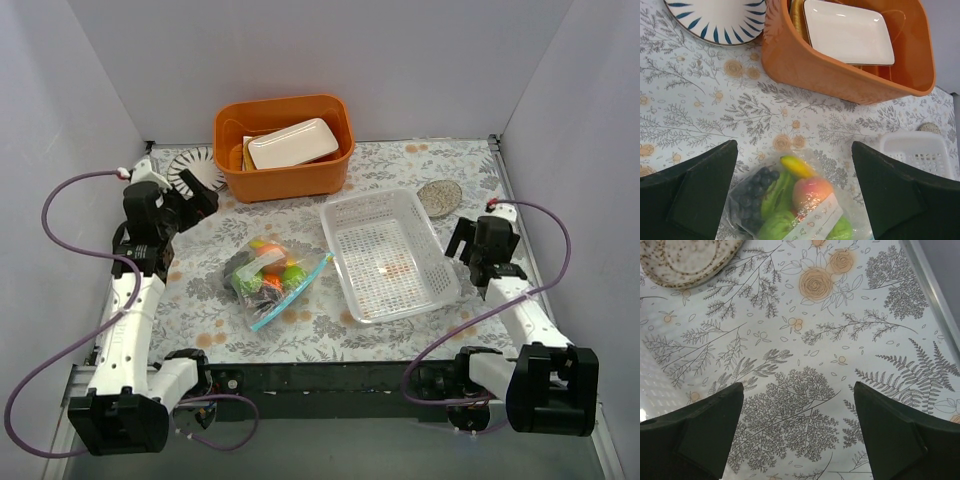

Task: Place the food in the zip-top bag and seal the zipper
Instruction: Reset both arms

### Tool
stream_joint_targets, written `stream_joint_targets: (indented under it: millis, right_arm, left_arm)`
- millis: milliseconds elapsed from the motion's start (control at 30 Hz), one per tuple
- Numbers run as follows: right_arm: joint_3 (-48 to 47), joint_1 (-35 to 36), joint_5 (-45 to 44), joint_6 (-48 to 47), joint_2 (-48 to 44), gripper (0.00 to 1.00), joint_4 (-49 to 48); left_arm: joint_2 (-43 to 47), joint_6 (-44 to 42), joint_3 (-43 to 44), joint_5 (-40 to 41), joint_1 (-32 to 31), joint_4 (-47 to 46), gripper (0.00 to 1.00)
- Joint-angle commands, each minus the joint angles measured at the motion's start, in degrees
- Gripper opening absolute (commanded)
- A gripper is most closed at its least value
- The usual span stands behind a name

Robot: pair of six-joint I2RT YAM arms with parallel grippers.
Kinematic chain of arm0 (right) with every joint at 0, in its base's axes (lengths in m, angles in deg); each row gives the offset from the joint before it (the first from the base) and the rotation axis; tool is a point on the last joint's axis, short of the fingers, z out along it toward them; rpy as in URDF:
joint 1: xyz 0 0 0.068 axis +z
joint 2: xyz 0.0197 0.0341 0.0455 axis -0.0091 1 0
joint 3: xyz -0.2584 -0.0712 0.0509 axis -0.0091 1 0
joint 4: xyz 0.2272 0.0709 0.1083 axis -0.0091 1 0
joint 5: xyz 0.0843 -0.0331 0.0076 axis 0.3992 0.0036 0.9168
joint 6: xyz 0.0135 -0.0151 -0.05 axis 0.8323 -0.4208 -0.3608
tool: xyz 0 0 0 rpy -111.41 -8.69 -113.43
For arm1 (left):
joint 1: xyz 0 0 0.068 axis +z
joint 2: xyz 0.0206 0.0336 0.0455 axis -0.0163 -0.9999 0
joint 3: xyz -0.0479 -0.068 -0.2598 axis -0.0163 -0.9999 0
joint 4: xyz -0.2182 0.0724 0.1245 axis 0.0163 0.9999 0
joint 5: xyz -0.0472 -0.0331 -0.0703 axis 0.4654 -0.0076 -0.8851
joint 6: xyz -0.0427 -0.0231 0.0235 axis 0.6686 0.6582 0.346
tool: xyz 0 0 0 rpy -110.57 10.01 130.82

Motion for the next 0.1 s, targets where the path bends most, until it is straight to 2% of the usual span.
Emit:
stream_joint_targets:
  millis: [0, 67]
  right_arm:
    - [2.1, -0.1, -5.5, -3.8, -1.6, 0.98, -12.5]
    - [3.0, -0.1, -6.5, -5.2, -1.0, 0.98, -14.2]
  left_arm:
    - [1.1, -2.4, 0.3, 1.7, 0.0, -4.0, 0.98]
    - [1.6, -2.2, -0.7, 2.5, 0.0, -6.4, 0.98]
